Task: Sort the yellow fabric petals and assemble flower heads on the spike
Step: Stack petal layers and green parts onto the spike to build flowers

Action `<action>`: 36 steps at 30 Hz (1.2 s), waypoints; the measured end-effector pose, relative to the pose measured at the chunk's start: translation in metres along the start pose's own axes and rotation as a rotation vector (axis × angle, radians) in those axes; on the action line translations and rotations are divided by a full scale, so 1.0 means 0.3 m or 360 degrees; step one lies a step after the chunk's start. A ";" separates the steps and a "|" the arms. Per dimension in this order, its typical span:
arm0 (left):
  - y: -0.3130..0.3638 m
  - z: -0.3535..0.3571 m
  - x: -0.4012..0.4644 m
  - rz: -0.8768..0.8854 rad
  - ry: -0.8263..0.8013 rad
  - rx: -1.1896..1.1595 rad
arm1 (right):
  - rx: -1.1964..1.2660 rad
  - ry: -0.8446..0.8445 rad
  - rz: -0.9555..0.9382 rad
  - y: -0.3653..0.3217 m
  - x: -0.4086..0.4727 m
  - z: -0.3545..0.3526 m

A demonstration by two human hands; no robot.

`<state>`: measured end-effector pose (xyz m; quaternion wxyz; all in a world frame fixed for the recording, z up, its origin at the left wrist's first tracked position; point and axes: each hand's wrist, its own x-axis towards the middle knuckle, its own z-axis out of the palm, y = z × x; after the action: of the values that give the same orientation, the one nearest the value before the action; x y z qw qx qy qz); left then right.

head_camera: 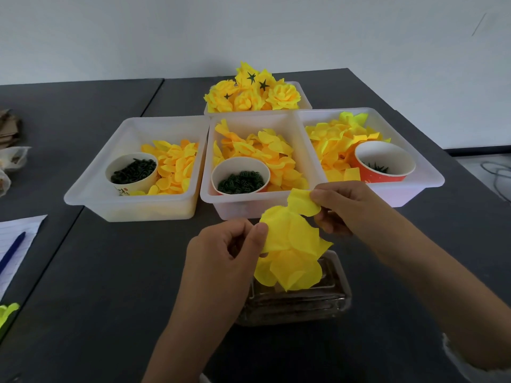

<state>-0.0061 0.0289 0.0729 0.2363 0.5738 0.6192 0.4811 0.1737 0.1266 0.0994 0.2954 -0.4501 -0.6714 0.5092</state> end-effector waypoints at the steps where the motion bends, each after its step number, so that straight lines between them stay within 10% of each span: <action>1: -0.002 -0.002 -0.003 0.0000 0.0004 0.0006 | -0.0006 0.0007 -0.0022 0.000 -0.002 -0.001; 31: -0.093 0.024 -0.070 -0.0134 -0.0097 0.0496 | -0.0494 -0.0110 -0.0079 0.188 -0.019 0.022; 36: -0.080 -0.026 -0.070 -0.0061 0.0035 0.0417 | -0.0715 0.0482 -0.0341 0.171 0.080 -0.140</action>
<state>-0.0195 0.0096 0.0498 0.1618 0.5826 0.6901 0.3978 0.2152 0.1698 0.0620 0.3375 -0.5016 -0.7593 0.2407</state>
